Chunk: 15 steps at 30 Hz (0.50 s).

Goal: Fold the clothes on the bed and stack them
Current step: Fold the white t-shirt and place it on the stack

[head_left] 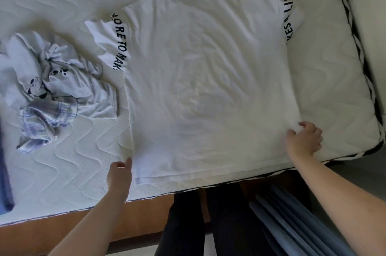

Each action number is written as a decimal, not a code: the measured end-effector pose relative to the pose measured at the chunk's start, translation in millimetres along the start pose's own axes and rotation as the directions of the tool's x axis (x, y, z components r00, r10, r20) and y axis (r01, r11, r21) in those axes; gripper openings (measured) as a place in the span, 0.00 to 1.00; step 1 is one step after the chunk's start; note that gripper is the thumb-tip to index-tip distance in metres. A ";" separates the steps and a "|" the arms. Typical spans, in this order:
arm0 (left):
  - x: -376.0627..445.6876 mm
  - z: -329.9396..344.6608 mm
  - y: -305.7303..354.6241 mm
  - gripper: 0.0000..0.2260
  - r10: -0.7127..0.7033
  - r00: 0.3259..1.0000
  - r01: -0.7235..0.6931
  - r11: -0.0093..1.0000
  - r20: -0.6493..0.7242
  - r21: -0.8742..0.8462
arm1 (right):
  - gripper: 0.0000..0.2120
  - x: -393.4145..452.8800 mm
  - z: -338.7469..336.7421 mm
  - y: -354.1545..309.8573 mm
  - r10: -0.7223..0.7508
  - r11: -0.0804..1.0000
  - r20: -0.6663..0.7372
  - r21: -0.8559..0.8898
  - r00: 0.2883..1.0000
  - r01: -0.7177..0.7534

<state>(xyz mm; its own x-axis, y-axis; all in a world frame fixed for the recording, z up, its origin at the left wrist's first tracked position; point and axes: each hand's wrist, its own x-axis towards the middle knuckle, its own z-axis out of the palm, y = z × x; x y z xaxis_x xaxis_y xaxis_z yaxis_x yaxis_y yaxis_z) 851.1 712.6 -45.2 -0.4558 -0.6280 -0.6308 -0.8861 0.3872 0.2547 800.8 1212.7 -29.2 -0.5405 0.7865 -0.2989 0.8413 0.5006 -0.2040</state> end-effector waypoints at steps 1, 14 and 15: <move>2.5 0.5 11.5 0.12 0.046 0.999 -0.046 0.999 0.007 0.013 | 0.19 -4.7 4.1 -13.0 -0.073 0.997 -0.005 0.014 0.997 0.073; 36.4 -30.3 147.8 0.08 0.307 0.951 -0.307 0.943 -0.027 -0.130 | 0.26 -45.9 56.2 -209.4 -0.597 0.801 0.239 0.116 0.766 0.588; 43.5 -35.8 155.2 0.09 0.308 0.951 -0.309 0.939 -0.032 -0.148 | 0.26 -48.0 60.1 -222.8 -0.618 0.785 0.246 0.127 0.747 0.607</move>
<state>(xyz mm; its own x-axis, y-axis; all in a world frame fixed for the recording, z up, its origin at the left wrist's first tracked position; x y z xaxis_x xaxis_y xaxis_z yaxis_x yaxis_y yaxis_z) 690.8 721.2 -6.8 -0.7089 -0.4994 -0.4980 -0.7040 0.4579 0.5429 638.6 1041.6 -25.4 -0.9260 0.1895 -0.3265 0.3308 0.8239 -0.4602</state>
